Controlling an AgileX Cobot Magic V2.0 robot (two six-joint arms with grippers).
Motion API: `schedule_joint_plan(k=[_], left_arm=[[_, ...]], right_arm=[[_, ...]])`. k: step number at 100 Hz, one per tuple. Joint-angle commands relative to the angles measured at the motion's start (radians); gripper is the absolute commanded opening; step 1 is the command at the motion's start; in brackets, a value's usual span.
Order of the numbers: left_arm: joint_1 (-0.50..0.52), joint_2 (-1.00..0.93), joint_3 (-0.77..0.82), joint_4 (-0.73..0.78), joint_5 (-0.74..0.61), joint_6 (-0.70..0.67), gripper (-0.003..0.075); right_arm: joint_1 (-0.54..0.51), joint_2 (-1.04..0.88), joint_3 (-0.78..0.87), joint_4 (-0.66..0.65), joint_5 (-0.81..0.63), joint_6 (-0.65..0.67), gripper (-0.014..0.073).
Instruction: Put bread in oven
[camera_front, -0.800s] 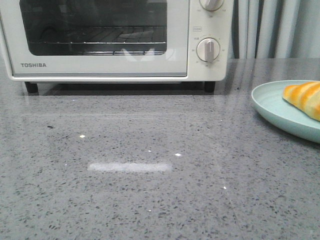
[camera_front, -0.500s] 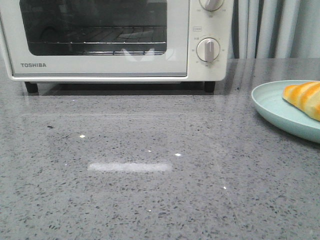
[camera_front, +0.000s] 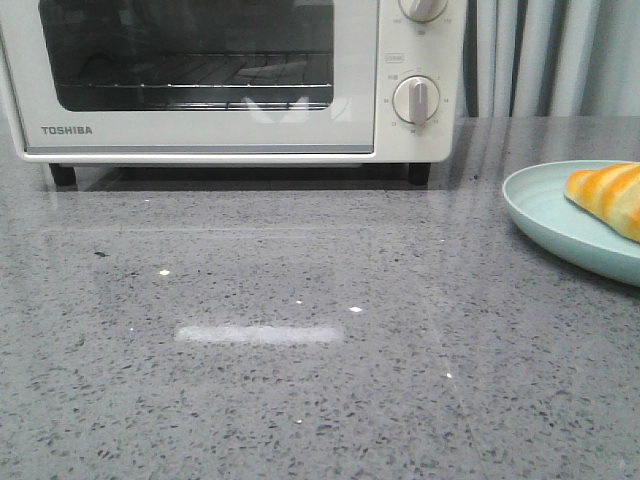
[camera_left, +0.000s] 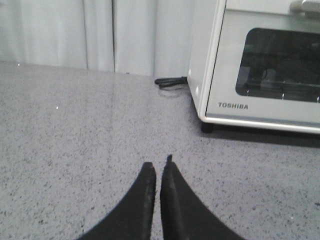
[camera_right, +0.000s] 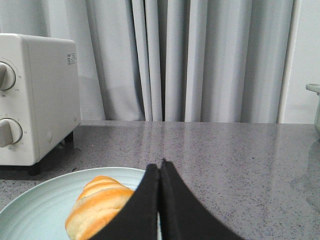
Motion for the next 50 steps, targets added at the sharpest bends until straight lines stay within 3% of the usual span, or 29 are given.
schedule_joint_plan(k=[1, 21, 35, 50], left_arm=[[0.004, -0.032, 0.023, -0.028, -0.098, -0.002, -0.0020], [0.004, -0.032, 0.023, -0.192, -0.115, -0.002, -0.0020], [0.004, -0.032, 0.023, -0.302, -0.099, -0.002, -0.0020], [0.004, -0.031, 0.023, -0.323, -0.084, -0.002, -0.0020]], right_arm=[[-0.007, -0.025, 0.009, 0.001, -0.076, -0.005, -0.0073], [-0.007, -0.025, 0.009, 0.008, -0.144, -0.001, -0.0073], [-0.007, -0.025, 0.009, 0.026, -0.116, 0.012, -0.0073], [-0.007, -0.025, 0.009, 0.196, -0.093, 0.197, -0.0073]])
